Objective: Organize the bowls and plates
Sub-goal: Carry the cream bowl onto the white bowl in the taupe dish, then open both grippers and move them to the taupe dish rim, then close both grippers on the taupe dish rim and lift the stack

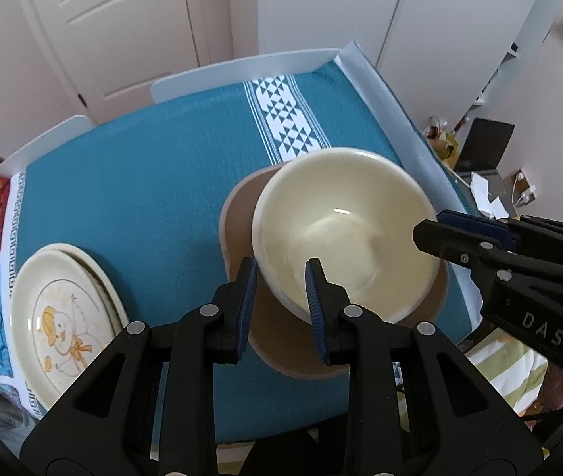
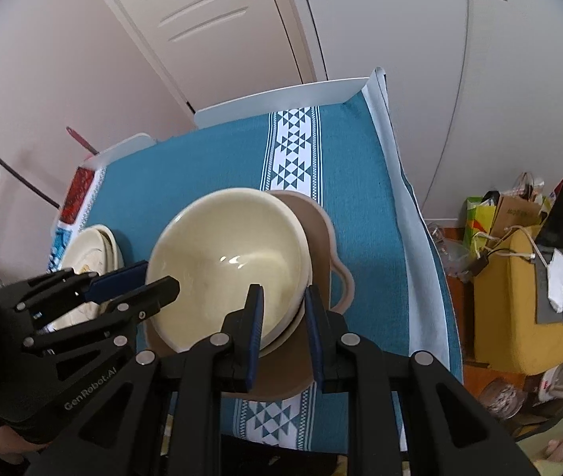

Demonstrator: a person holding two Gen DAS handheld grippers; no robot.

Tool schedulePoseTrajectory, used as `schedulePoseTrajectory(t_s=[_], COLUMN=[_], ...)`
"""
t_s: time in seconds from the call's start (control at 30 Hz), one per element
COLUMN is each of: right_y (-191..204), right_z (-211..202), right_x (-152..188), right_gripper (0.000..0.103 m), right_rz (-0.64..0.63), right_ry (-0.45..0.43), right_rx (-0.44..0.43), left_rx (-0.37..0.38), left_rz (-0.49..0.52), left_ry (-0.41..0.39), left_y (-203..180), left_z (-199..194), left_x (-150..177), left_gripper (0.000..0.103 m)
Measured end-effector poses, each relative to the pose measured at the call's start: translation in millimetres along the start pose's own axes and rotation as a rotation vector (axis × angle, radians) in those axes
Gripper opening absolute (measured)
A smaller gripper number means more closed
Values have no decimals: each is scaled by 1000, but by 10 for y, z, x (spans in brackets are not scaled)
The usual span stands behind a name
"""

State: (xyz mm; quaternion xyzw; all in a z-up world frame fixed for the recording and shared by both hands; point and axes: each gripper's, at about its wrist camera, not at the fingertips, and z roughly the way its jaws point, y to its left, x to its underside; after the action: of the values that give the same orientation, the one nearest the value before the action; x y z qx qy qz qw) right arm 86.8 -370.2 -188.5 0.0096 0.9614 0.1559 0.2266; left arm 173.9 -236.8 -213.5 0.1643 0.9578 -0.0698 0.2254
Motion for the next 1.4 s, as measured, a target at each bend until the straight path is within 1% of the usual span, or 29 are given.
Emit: schedulePoseTrajectory(t_s=[0.07, 0.17, 0.2, 0.23, 0.27, 0.3, 0.33, 0.37, 0.4, 0.43, 0.47, 0.5, 0.57, 0.67, 0.73, 0.83, 0.97, 1.03, 1.1, 1.2, 1.33, 1.4], right_y=[-6, 11, 26, 37, 51, 63, 87, 107, 129, 146, 161, 177, 198, 171, 125, 31, -26, -41, -84, -160, -235, -245], right_z=[-64, -232, -319, -388, -470, -553, -643, -707, -789, -867, -946, -1004, -1122, -1225, -1222, -1097, -828, -671, -513, -301, -96, 0], right_x=[-13, -37, -42, -51, -53, -51, -50, -52, -50, -47, -37, -33, 5, 89, 167, 251, 375, 390, 362, 283, 180, 138], right_gripper=[19, 19, 19, 20, 22, 32, 42, 62, 77, 83, 91, 96, 102, 102, 102, 102, 102, 102, 102, 102, 101, 95], right_rz=[6, 11, 8, 6, 7, 9, 5, -2, -11, -18, -25, -33, -57, -81, -89, -96, -121, -145, -155, -161, -162, -178], right_ry=[-13, -47, -65, -80, -97, -113, -133, -152, -181, -211, -245, -273, -328, -369, -354, -271, -198, -146, -89, 11, 108, 150], right_rx=[1, -5, -7, -10, -13, -15, -9, 1, 12, 24, 42, 56, 89, 132, 158, 187, 235, 235, 224, 212, 166, 165], left_rx=[1, -3, -11, -22, -32, -53, -67, -78, -86, -88, -94, -116, -142, -136, -157, -194, -189, -182, -163, -114, -59, -38], left_rz=[-7, -4, -2, -1, -1, -8, -15, -22, -28, -31, -31, -33, -35, -37, -41, -38, -33, -29, -14, 23, 59, 60], left_ry=[-27, -105, -136, -174, -204, -258, -298, -342, -395, -433, -442, -437, -427, -399, -362, -301, -251, -209, -165, -83, 22, 45], left_y=[8, 15, 15, 19, 25, 39, 53, 68, 83, 98, 111, 120, 135, 162, 187, 199, 259, 303, 337, 353, 358, 364], left_z=[-109, -381, -484, -609, -701, -857, -960, -1066, -1187, -1292, -1342, -1388, -1421, -1385, -1312, -1092, -850, -691, -545, -348, -111, -35], left_x=[2, 0, -1, -1, 3, 14, 27, 48, 78, 99, 89, 92, 105, 199, 273, 391, 519, 547, 550, 495, 385, 338], left_gripper=[23, 23, 26, 30, 48, 76, 88, 103, 103, 103, 103, 103, 103, 103, 103, 103, 103, 103, 103, 103, 103, 103])
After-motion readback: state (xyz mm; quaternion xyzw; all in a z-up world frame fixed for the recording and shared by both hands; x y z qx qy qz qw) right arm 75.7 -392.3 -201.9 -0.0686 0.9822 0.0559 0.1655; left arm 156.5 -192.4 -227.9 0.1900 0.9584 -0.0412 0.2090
